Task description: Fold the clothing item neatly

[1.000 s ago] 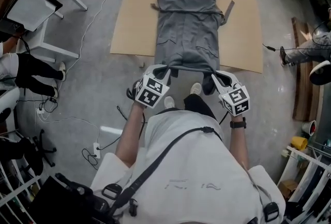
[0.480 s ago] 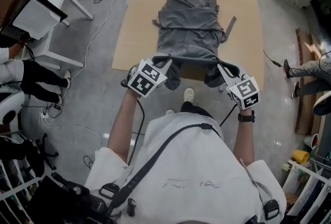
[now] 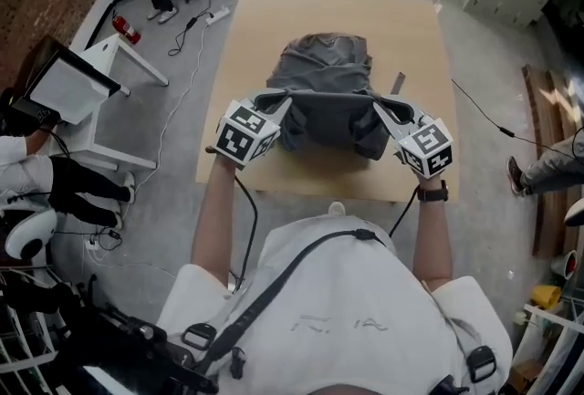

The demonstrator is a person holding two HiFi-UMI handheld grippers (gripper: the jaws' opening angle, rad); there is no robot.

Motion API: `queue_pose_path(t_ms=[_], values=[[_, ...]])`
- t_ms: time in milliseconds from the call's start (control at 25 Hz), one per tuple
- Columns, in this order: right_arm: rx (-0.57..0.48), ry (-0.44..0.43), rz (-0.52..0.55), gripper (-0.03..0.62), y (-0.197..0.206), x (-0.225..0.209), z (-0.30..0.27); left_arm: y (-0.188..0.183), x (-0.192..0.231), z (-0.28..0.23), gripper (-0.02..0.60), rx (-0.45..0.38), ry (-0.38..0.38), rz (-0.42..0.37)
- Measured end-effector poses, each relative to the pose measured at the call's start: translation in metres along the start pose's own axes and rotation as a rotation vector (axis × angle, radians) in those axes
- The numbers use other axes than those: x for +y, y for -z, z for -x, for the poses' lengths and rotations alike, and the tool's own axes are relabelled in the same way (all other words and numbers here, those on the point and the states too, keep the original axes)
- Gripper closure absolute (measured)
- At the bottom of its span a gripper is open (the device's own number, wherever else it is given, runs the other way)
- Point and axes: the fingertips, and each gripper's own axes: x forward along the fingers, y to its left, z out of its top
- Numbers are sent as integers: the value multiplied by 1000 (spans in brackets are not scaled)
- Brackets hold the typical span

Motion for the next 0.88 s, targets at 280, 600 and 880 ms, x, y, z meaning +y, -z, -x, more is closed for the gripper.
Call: queue_pose_path(t_ms=[280, 600, 880], values=[[-2, -32, 26, 565, -25, -60, -50, -35, 67, -36, 565, -16, -42, 55], [70, 1, 17, 565, -20, -117, -131, -27, 141, -98, 563, 53, -17, 101], [234, 30, 12, 565, 21, -167, -207, 1, 202, -180, 561, 179, 10, 96]])
